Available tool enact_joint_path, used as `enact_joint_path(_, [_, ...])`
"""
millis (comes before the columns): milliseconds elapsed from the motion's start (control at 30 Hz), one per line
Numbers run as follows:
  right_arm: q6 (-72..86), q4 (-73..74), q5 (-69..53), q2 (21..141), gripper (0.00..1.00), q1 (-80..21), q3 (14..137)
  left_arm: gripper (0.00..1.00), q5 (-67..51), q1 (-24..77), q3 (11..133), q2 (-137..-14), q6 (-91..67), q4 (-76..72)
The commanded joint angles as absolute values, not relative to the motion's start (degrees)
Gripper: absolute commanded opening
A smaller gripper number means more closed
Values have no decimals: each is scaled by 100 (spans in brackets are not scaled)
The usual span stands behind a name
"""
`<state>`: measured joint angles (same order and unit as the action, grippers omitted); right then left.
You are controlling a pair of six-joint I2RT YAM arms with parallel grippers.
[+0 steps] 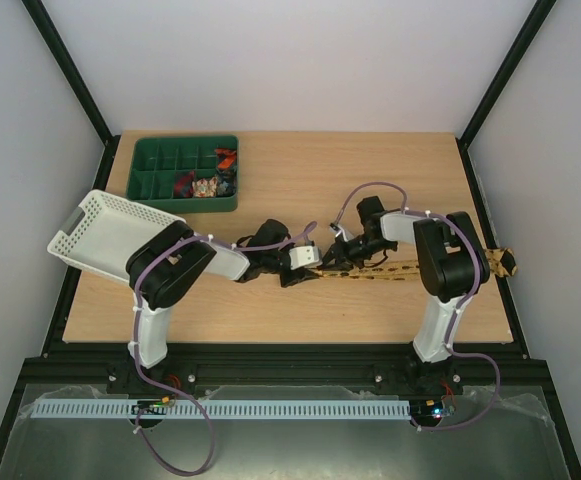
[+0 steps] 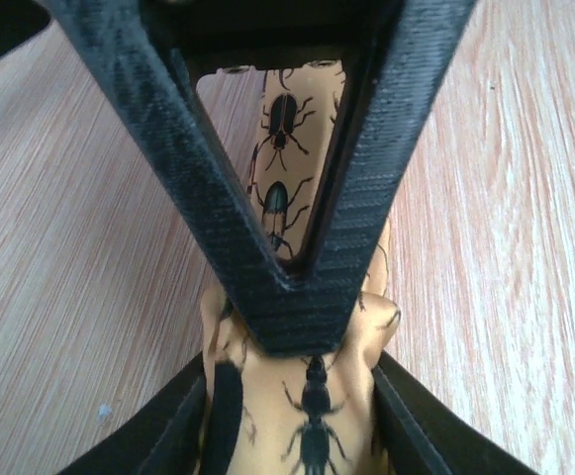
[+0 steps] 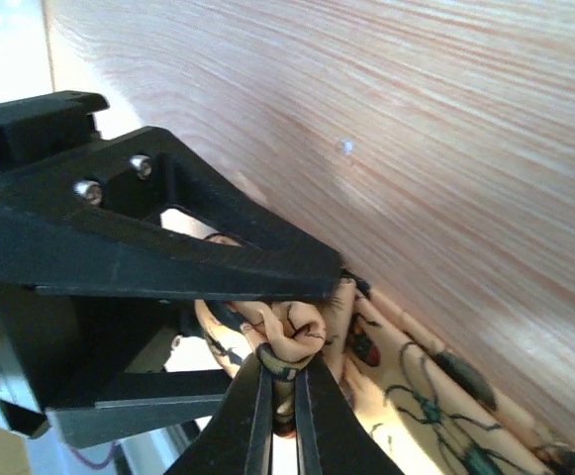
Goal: Roll the ties
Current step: Roll the tie at the center of the board.
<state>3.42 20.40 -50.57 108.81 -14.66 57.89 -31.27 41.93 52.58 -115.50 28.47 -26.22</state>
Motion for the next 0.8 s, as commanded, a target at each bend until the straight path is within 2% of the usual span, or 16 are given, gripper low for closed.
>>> enact_joint_path(0, [16,2536,-4313,11047,1,-1446,5893,47,-3092,4016,4960,-11813,2793,-1700])
enact_joint_path(33, [-102,2601,-4183,11125,1,-1450,5919,54,-3341,3937,4901,-11780,2739,-1821])
enact_joint_path(100, [-222,2669,-3980,11295,1,-1458,5914,62,-3703,3783,4693,-11655,2568,-2284])
enact_joint_path(200, [-270,2606,-3716,11444,1,-1459,5874,67,-3956,3697,4449,-11559,2440,-2844])
enact_joint_path(500, [-356,2440,-3179,11553,1,-1458,5696,67,-4302,3695,4170,-12026,1529,-4733])
enact_joint_path(767, [-428,2542,-3185,11722,1,-1458,5752,60,-4298,3970,4199,-12804,1034,-6251])
